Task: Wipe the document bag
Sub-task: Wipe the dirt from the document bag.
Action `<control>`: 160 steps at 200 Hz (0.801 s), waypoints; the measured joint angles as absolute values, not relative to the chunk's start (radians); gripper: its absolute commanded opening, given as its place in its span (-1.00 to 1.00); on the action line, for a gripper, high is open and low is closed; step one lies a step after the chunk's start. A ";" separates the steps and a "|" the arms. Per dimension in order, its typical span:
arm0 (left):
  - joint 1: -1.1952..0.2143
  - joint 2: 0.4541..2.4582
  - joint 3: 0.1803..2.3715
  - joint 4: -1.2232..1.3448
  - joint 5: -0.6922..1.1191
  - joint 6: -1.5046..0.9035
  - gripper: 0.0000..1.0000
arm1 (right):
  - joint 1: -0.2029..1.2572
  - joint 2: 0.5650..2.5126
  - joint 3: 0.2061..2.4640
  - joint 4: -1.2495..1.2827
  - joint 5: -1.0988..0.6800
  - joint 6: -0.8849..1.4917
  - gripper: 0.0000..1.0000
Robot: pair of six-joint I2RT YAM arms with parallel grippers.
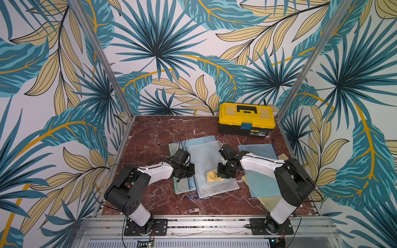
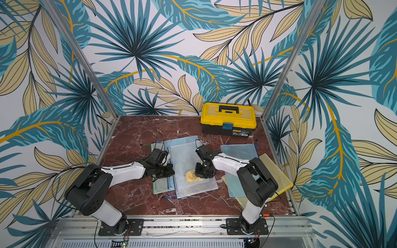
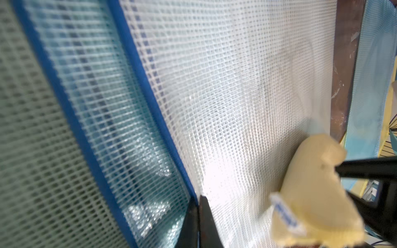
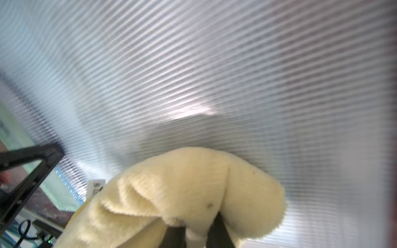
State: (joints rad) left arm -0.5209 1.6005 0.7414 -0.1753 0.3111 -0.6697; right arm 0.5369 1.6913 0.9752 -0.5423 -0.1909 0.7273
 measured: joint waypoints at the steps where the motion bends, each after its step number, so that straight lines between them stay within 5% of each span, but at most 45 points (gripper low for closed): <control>1: -0.521 1.600 0.741 -0.175 0.311 -0.670 -1.00 | 0.532 1.688 0.973 -0.546 -0.187 0.725 -1.00; 39: -0.521 1.600 0.741 -0.176 0.311 -0.670 -1.00 | 0.600 1.695 1.032 -0.651 -0.128 0.718 -1.00; 89: -0.529 1.600 0.741 -0.176 0.310 -0.671 -1.00 | 0.779 1.977 1.382 -0.627 -0.180 0.733 -1.00; 160: -0.534 1.601 0.741 -0.175 0.312 -0.670 -1.00 | 0.610 1.903 1.237 -0.588 -0.237 0.684 -1.00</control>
